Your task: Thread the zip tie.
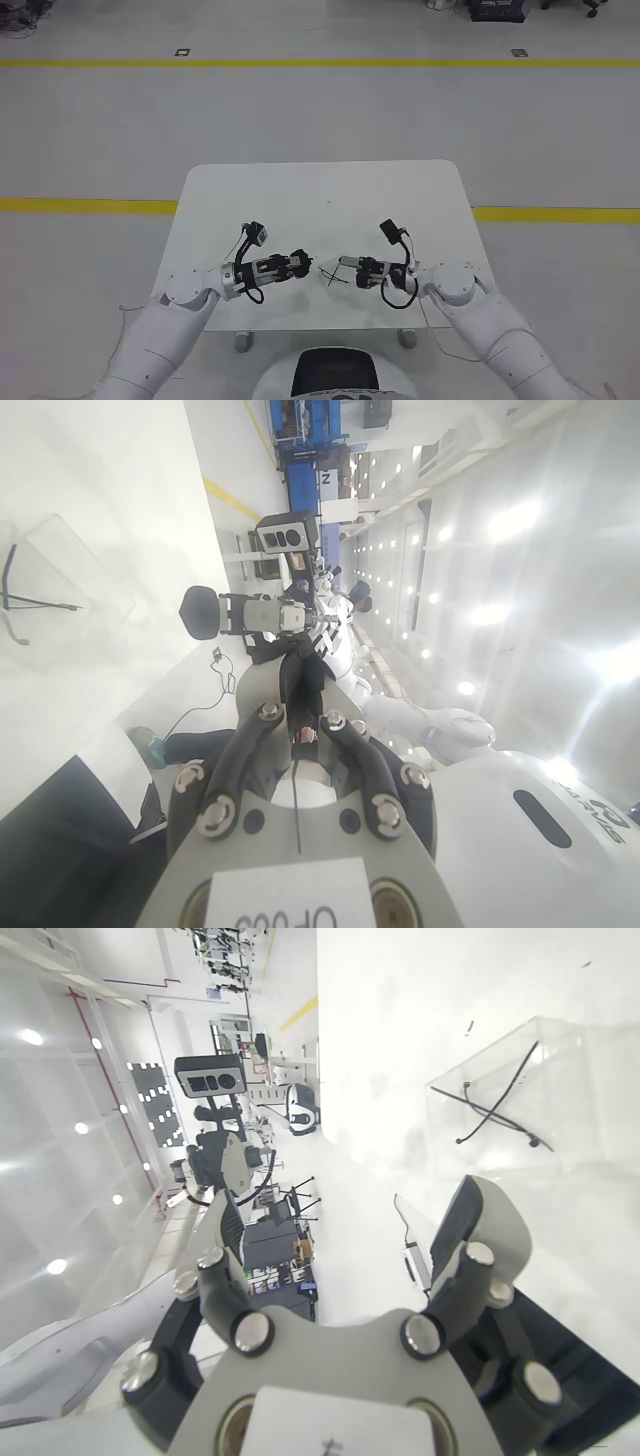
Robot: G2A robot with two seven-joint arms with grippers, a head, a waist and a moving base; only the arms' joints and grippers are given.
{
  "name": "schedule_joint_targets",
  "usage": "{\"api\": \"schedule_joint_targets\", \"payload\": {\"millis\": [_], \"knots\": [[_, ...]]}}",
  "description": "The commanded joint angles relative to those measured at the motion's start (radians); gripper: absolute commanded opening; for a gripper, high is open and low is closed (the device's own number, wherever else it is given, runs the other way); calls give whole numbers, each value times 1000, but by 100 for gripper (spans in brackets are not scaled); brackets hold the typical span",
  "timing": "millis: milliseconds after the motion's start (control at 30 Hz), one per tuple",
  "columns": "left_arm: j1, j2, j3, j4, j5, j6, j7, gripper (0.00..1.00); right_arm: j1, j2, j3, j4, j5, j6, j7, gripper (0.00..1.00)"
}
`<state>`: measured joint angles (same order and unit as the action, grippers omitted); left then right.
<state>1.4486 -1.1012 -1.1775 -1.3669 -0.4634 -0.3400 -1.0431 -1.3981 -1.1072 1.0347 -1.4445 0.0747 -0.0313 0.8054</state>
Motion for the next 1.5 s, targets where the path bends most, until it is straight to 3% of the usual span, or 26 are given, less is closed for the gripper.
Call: {"api": "schedule_joint_targets", "payload": {"millis": [0,400,667,733,1067,1267,1467], "knots": [[0,0,0,0,0,0,0,0,4,4,2,-17,-50,18,2,100],[0,0,0,0,0,0,0,0,94,8,-70,-55,-363,160,37,100],[0,0,0,0,0,0,0,0,94,8,-70,-55,-363,160,37,100],[0,0,0,0,0,0,0,0,98,9,-82,-56,-404,134,38,100],[0,0,0,0,0,0,0,0,220,1,-193,-58,-669,74,186,100],[0,0,0,0,0,0,0,0,290,-24,-283,-8,-742,23,220,100],[0,0,0,0,0,0,0,0,290,-24,-283,-8,-742,23,220,100]]}}
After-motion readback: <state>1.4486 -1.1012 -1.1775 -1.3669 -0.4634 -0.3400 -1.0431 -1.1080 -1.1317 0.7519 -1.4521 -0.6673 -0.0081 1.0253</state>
